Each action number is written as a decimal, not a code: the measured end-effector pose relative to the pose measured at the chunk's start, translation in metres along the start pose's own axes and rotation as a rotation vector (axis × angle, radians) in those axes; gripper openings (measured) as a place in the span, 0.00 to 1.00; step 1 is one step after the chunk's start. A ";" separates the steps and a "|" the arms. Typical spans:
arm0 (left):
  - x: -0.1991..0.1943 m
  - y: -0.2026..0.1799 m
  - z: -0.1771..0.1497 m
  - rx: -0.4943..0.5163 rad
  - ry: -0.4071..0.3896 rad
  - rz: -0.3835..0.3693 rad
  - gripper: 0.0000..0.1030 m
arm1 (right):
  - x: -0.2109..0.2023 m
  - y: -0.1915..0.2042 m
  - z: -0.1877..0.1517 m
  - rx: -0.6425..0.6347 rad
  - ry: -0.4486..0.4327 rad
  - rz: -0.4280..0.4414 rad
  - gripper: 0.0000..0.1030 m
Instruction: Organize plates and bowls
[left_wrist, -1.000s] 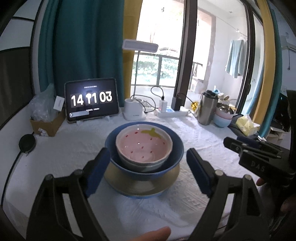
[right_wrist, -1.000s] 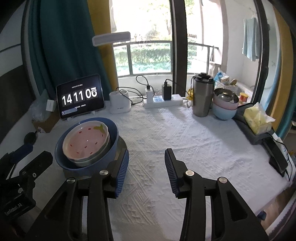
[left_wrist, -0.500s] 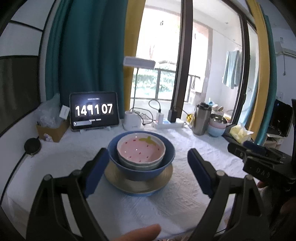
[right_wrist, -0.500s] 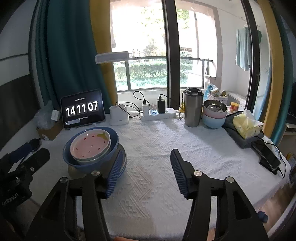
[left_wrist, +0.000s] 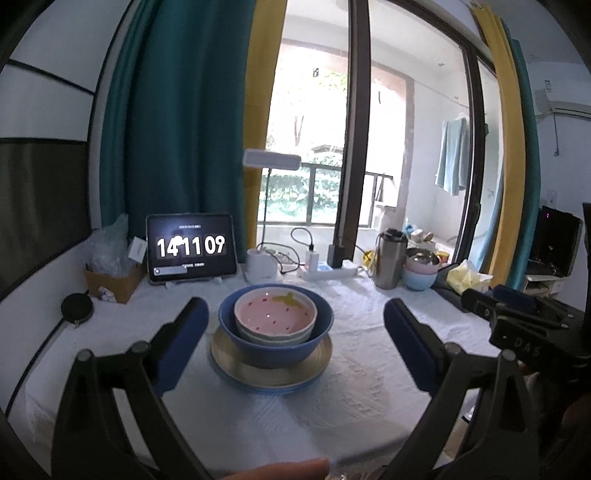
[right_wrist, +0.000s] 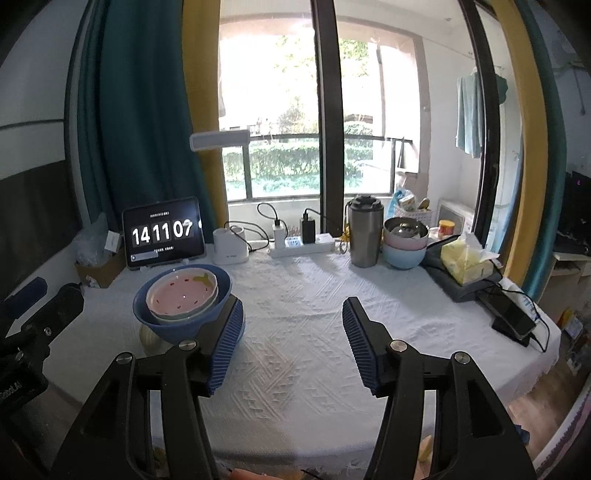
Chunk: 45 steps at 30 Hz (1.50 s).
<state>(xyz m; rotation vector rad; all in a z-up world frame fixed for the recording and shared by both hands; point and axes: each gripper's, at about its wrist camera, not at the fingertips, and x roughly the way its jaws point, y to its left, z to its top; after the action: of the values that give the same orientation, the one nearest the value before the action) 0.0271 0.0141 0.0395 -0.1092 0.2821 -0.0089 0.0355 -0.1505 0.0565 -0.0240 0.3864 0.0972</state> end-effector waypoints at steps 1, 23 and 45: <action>-0.003 -0.001 0.001 0.005 -0.003 -0.001 0.94 | -0.003 -0.001 0.000 0.001 -0.005 0.000 0.58; -0.050 -0.016 0.031 0.055 -0.112 -0.010 0.94 | -0.068 -0.006 0.016 -0.022 -0.136 -0.021 0.64; -0.053 -0.018 0.031 0.051 -0.108 -0.008 0.94 | -0.071 -0.004 0.017 -0.018 -0.135 -0.017 0.64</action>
<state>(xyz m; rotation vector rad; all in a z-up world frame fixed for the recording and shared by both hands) -0.0149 0.0005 0.0856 -0.0595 0.1737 -0.0181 -0.0229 -0.1602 0.0987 -0.0386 0.2504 0.0847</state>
